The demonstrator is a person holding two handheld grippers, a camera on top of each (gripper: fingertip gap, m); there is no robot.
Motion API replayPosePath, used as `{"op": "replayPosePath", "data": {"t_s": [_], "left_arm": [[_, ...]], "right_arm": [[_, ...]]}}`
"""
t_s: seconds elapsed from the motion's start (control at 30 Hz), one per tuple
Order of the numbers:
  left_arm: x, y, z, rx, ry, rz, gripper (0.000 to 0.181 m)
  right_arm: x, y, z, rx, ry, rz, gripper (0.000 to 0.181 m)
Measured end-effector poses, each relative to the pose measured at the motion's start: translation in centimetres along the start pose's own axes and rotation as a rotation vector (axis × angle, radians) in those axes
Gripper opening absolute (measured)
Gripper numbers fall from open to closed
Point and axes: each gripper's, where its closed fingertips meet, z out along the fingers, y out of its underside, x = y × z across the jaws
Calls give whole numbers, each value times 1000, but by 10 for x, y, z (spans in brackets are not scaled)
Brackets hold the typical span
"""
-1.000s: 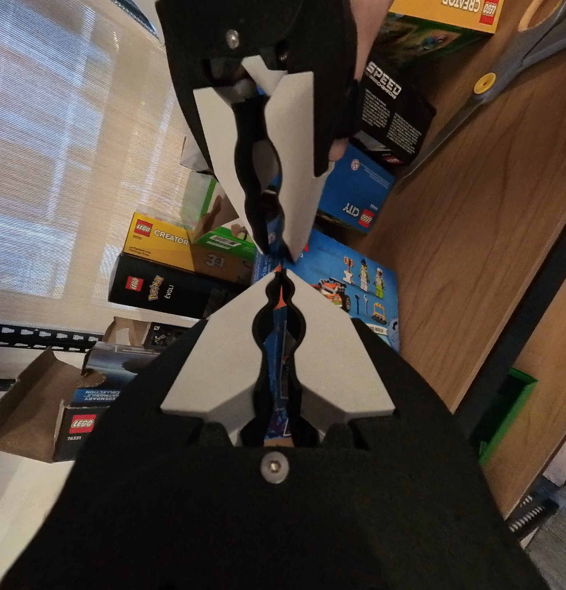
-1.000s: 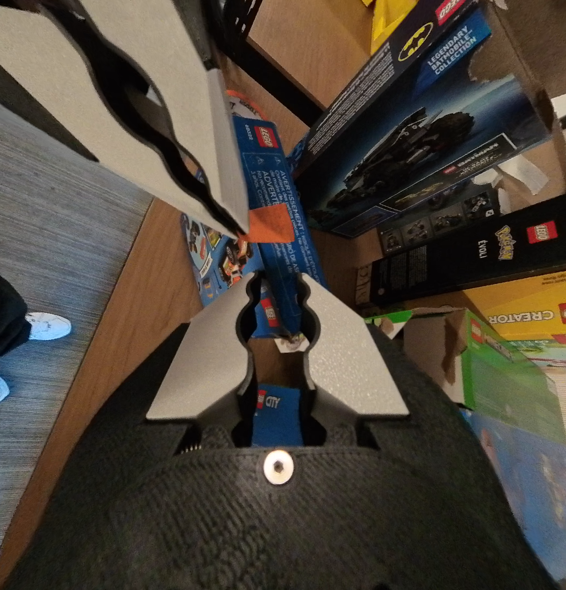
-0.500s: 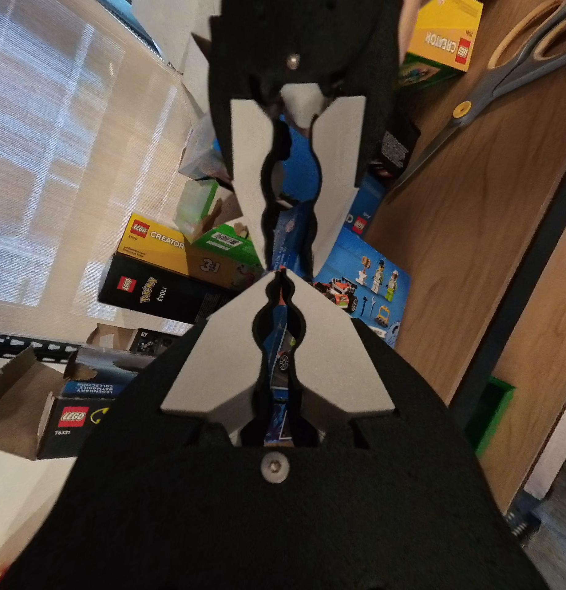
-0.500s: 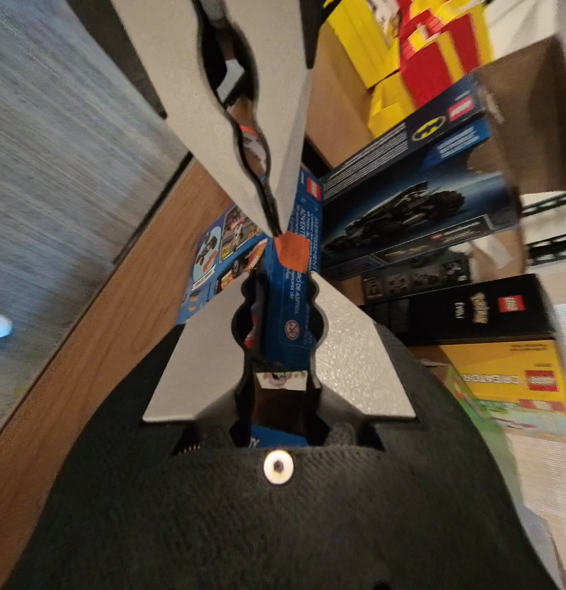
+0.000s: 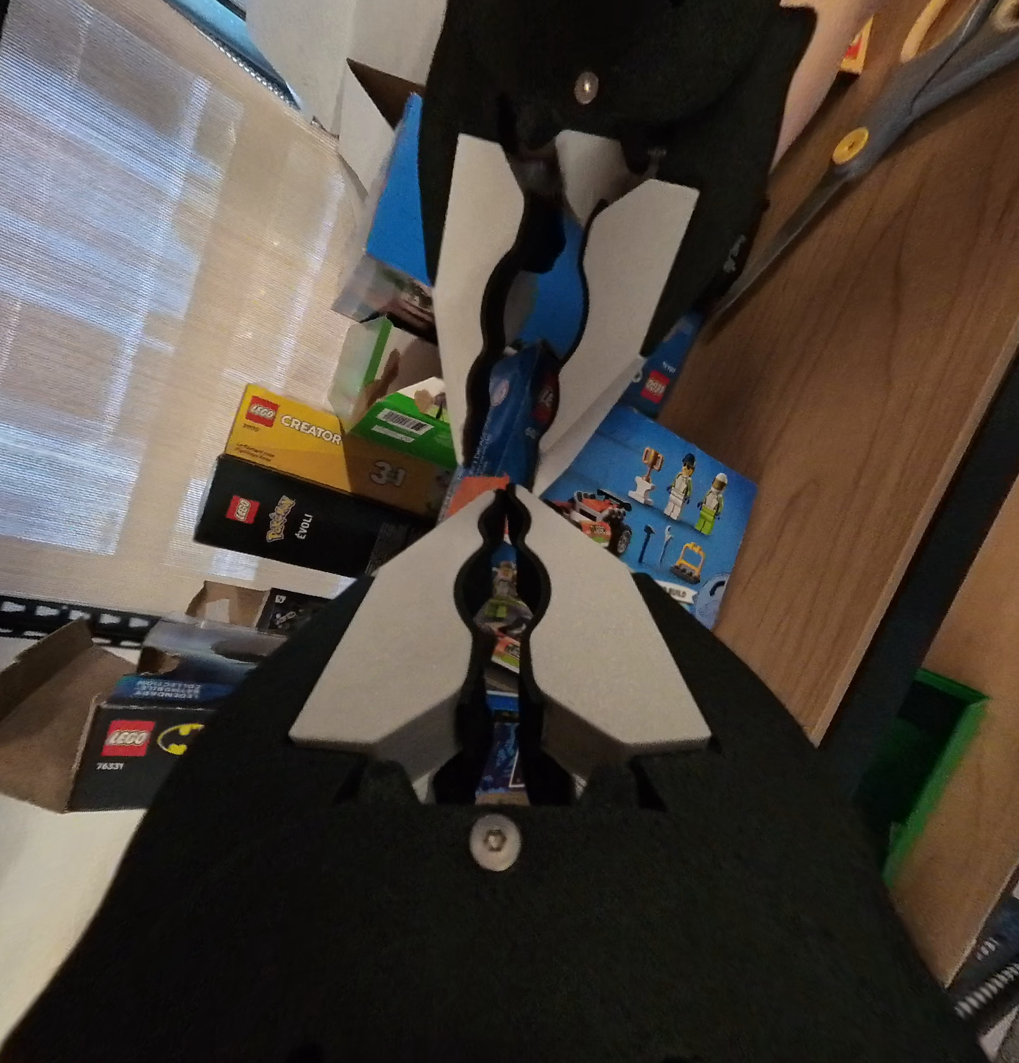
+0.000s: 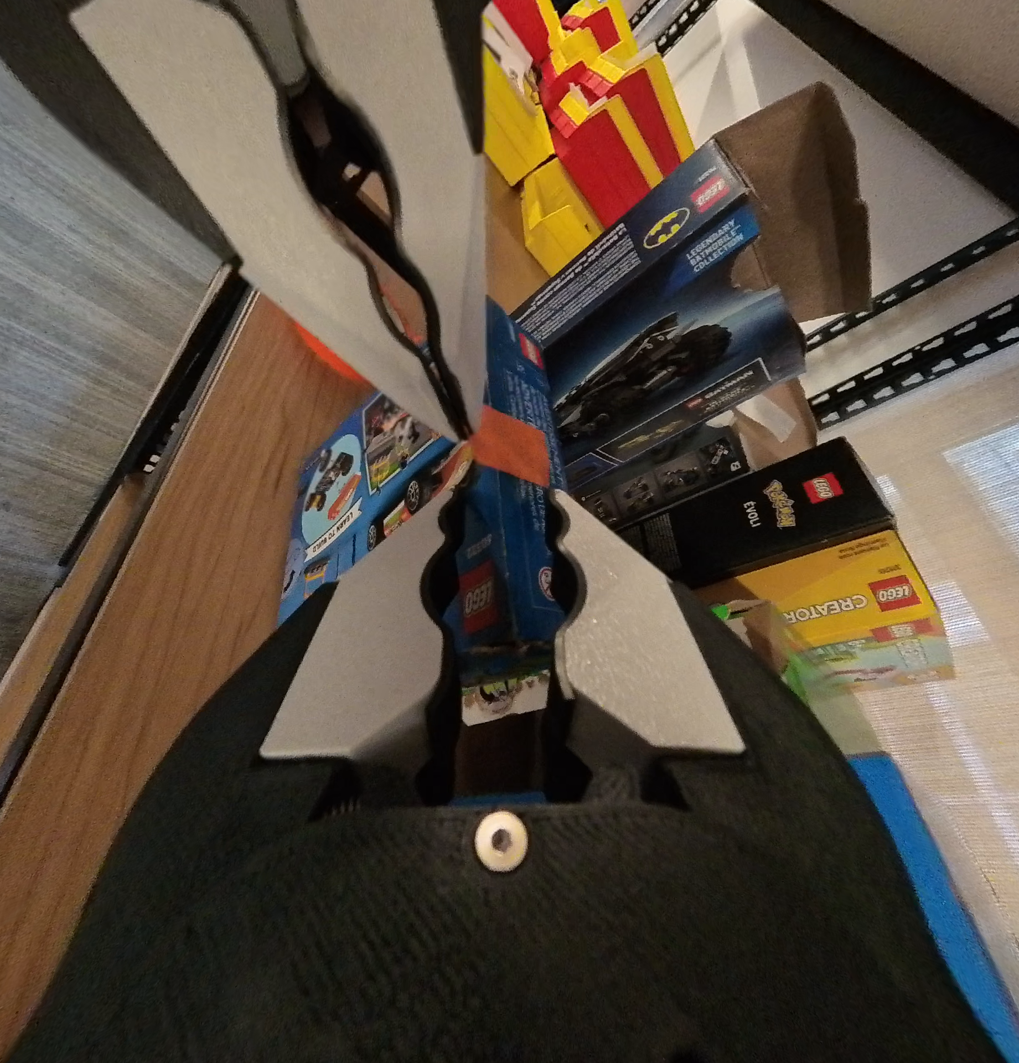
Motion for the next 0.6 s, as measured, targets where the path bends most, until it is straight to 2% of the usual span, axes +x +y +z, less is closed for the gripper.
{"op": "replayPosePath", "data": {"t_s": [0.27, 0.6], "left_arm": [[5, 7, 4, -48, -68, 91, 0], [4, 2, 0, -10, -54, 33, 0]], "right_arm": [[2, 0, 2, 0, -16, 19, 26], [1, 0, 1, -1, -25, 20, 25]]}}
